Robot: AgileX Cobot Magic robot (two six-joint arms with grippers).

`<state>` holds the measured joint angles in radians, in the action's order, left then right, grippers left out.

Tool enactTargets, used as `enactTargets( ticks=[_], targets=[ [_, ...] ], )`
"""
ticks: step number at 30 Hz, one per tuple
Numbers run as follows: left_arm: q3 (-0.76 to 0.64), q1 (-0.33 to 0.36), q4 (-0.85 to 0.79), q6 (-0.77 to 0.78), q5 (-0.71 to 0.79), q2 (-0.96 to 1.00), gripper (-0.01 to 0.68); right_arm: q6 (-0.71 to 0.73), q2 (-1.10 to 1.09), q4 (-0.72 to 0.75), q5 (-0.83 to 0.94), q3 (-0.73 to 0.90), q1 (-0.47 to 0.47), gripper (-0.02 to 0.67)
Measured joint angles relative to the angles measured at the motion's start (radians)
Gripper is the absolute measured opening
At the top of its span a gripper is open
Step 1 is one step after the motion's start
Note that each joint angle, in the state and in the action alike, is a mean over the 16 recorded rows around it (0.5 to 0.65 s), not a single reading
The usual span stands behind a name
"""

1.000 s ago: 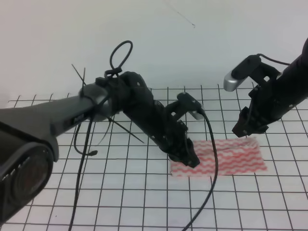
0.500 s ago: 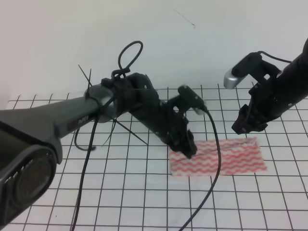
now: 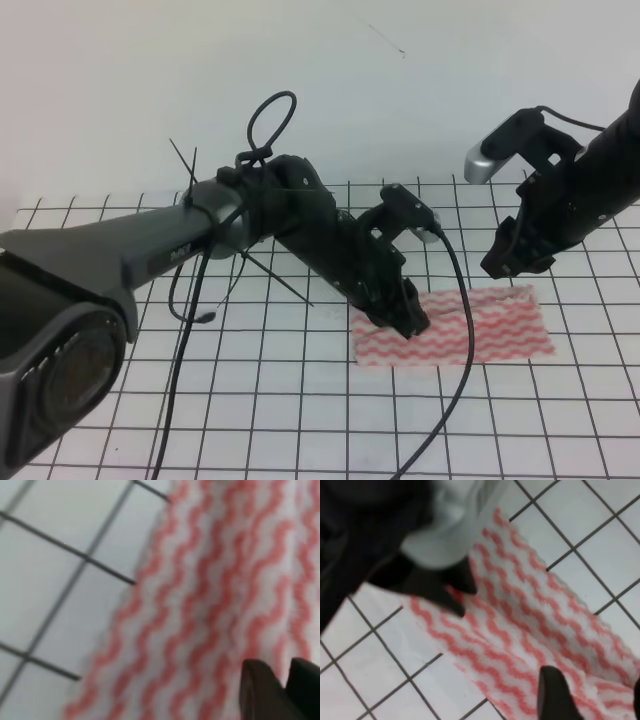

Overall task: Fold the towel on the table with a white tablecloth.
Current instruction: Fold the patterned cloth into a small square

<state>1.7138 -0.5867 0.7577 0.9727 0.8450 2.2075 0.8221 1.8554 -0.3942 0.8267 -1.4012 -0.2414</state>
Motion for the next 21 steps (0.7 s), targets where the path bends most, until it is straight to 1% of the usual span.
enactTargets(
  ticks=[6, 10, 15, 21],
  targets=[
    [0.004, 0.0, 0.077, 0.093, 0.13, 0.013, 0.113, 0.001, -0.001, 0.0, -0.001, 0.0, 0.0, 0.336],
    [0.022, 0.0, 0.093, 0.115, 0.182, 0.019, 0.113, 0.003, -0.001, 0.0, -0.002, 0.0, 0.0, 0.336],
    [0.057, 0.0, 0.039, 0.081, 0.18, 0.022, 0.113, 0.007, -0.001, 0.0, -0.002, 0.0, 0.0, 0.336],
    [0.098, 0.0, -0.059, 0.004, 0.122, 0.037, 0.115, 0.011, -0.001, 0.0, -0.001, 0.0, 0.0, 0.335]
  ],
)
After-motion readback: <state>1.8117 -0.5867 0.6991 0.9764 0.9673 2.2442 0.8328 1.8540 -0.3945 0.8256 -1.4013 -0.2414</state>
